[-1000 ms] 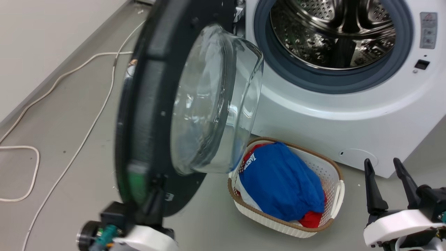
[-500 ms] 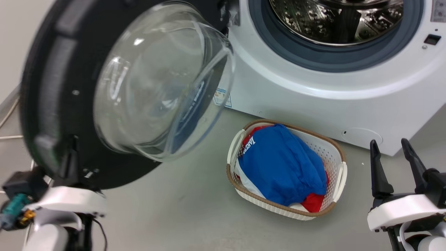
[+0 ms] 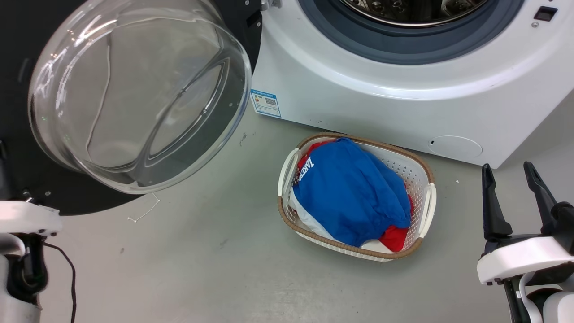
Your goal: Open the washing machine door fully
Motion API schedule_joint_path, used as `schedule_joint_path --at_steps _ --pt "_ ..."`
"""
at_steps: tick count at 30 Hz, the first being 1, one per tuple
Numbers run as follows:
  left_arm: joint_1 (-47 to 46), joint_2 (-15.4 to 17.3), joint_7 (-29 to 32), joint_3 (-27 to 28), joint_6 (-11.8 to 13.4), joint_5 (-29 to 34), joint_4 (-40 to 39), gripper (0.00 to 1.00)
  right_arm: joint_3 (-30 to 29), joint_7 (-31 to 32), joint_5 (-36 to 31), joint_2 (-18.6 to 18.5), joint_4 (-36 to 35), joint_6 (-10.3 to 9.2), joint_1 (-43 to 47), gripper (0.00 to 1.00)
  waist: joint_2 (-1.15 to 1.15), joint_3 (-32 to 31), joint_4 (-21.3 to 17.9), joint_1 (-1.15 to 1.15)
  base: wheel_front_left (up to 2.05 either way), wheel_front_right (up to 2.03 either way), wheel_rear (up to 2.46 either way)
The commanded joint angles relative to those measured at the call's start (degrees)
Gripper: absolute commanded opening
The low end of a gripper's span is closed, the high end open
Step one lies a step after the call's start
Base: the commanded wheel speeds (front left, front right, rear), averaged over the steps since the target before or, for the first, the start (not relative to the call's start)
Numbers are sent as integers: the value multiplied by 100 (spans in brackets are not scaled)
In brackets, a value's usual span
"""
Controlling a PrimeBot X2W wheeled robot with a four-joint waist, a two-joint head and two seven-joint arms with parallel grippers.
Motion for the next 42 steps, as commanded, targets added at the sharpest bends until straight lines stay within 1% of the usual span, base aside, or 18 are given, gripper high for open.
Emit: schedule_joint_path --at_steps 1,2,3,4,5,11,16,20,26,34,39,42 --pt "-167 -15 -39 233 -105 105 198 0 -5 2 13 10 -10 -1 -106 100 0 21 -33 -1 0 0 0" --pt "-228 -29 -39 315 -159 153 305 0 -2 4 19 10 -5 -1 -118 100 0 30 -45 -1 0 0 0" --pt "-228 -29 -39 315 -159 153 305 0 -2 4 19 10 -5 -1 -118 100 0 30 -45 -1 0 0 0" --pt "-338 -84 -28 447 -274 235 509 0 -5 6 33 10 18 -1 -117 100 0 29 -66 -1 0 0 0" --pt "-338 -84 -28 447 -274 235 509 0 -5 6 33 10 18 -1 -117 100 0 29 -66 -1 0 0 0" --pt "-544 -178 -29 698 -536 499 957 0 28 6 22 10 58 -1 -130 100 0 -33 -141 -1 0 0 0" --pt "-295 -412 -30 901 -567 794 828 0 15 -55 101 9 140 -1 -19 100 0 -201 -177 -1 0 0 0" --pt "104 -651 -31 987 -575 1090 450 0 58 -120 189 10 279 -1 114 100 0 -471 -216 -1 0 0 0" --pt "976 -1123 -30 775 -531 1563 -308 0 104 -208 418 10 444 -1 404 100 0 -897 -258 -1 0 0 0" --pt "1910 -1680 62 37 -470 1971 -1026 0 219 -268 555 9 575 -1 704 100 0 -1302 -502 -1 0 0 0" --pt "2036 -1819 133 -348 -544 2125 -1146 0 250 -246 563 7 583 -1 766 100 0 -1392 -728 -1 0 0 0" --pt "1909 -1811 164 -535 -571 2247 -1094 0 269 -231 545 9 573 -1 769 100 0 -1398 -889 -1 0 0 0"
